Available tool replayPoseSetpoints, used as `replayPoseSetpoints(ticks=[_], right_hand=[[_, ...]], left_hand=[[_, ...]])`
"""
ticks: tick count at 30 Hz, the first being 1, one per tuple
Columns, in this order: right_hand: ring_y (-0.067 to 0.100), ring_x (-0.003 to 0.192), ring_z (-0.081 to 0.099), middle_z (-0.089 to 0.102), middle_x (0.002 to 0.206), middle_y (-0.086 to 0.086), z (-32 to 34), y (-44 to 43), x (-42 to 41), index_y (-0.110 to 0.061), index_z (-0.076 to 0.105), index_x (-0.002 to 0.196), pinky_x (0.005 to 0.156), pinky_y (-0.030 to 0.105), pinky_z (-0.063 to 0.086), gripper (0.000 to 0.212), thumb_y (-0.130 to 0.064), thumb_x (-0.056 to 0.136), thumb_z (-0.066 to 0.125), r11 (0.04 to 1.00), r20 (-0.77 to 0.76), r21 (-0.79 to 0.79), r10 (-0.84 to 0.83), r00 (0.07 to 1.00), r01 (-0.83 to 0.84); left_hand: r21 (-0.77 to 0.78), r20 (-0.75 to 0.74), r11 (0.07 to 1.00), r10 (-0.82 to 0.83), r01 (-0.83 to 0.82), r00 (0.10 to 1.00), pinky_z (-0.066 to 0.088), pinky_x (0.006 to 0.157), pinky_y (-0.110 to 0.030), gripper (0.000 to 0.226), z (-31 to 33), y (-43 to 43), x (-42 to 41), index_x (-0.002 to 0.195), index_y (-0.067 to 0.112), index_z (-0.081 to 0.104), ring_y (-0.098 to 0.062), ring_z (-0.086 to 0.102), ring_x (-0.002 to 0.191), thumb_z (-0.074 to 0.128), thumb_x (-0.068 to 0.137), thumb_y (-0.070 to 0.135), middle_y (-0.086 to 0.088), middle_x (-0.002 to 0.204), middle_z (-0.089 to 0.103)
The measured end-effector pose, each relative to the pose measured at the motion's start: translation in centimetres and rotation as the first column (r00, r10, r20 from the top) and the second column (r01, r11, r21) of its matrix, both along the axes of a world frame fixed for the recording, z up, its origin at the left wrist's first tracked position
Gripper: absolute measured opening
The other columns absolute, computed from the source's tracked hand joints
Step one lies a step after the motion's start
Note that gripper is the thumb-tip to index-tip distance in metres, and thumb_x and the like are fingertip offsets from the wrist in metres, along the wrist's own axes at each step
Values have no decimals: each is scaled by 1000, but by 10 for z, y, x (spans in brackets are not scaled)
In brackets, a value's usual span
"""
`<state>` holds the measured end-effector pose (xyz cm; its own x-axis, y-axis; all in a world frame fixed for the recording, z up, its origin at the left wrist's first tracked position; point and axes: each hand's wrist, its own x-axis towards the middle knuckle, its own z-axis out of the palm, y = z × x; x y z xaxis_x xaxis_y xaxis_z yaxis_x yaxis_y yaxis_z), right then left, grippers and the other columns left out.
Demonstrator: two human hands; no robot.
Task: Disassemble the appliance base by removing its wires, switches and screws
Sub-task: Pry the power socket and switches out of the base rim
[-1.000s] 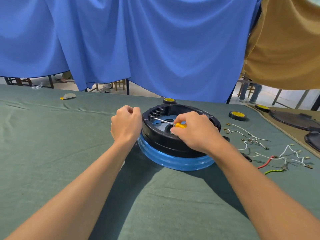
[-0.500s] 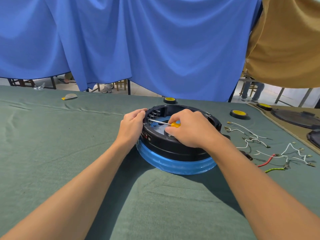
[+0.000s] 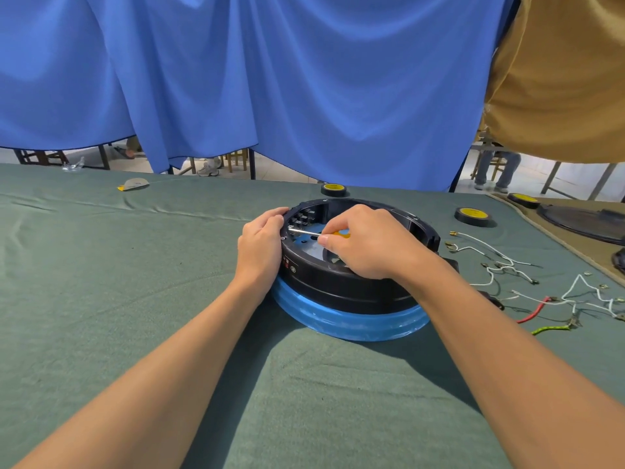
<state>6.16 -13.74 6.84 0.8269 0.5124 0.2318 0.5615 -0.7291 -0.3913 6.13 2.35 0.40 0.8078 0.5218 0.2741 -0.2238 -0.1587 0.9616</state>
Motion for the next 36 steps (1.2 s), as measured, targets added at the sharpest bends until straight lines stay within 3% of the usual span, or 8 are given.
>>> replayPoseSetpoints(ticks=[10,13,16,19,24,27,31,36], right_hand=[[25,97,59,68,99,1,0,5,-7,-29,71,100,85,40,50,24,-40,99,50,999,-10,-29,-26,1000,26],[31,90,60,68,96,3,-10,1,-16,-27,66,99,72,39,47,29,-42,99,42,986,238,-7,-161,958,167],[35,72,60,64,78,2,-24,-7,-27,-19,63,94,60,34,37,29,-37,101,41,914,511,256,-405,758,315],[32,71,58,62,76,0,-30,-10,-26,-18,63,93,61,33,35,27,-34,101,42,846,457,411,-514,726,340],[31,66,51,62,82,3,-30,-12,-11,-14,61,97,60,32,33,31,-35,103,39,792,439,491,-585,682,363],[31,69,51,60,88,3,-28,-17,-8,-14,57,100,61,35,38,32,-37,103,36,752,338,493,-629,700,437],[22,75,43,48,95,-5,-36,-16,-24,-17,48,109,70,38,41,25,-38,95,54,710,192,529,-633,750,464],[20,77,40,47,100,-1,-37,-22,-21,-15,46,113,66,33,32,29,-14,88,60,703,83,559,-574,815,439]], left_hand=[[-4,10,1000,-19,19,1000,43,103,-45,34,1,2,3,115,13,68,-21,60,110,40,95,15,-2,111,69],[35,21,999,-25,24,999,45,102,-43,33,1,5,1,114,15,67,-17,60,108,40,96,14,2,107,68],[54,34,997,-51,49,998,43,105,-43,36,0,6,0,120,13,64,-18,58,115,38,95,12,-2,117,66],[70,57,996,-64,60,996,40,108,-42,41,2,5,-2,126,11,61,-17,54,120,36,93,11,-2,125,63],[84,85,996,-22,15,996,42,105,-40,49,0,7,-7,124,13,63,-16,55,117,35,85,21,-3,123,63],[97,73,995,-6,-1,997,40,107,-41,48,0,7,-9,123,18,63,-16,53,119,33,86,25,-2,126,61],[79,81,997,-10,3,997,37,110,-40,48,-1,9,-9,126,19,62,-12,50,124,33,88,20,4,132,58],[67,78,997,-46,41,996,36,111,-36,41,0,9,-9,112,22,69,-12,49,126,34,92,14,6,132,59]])
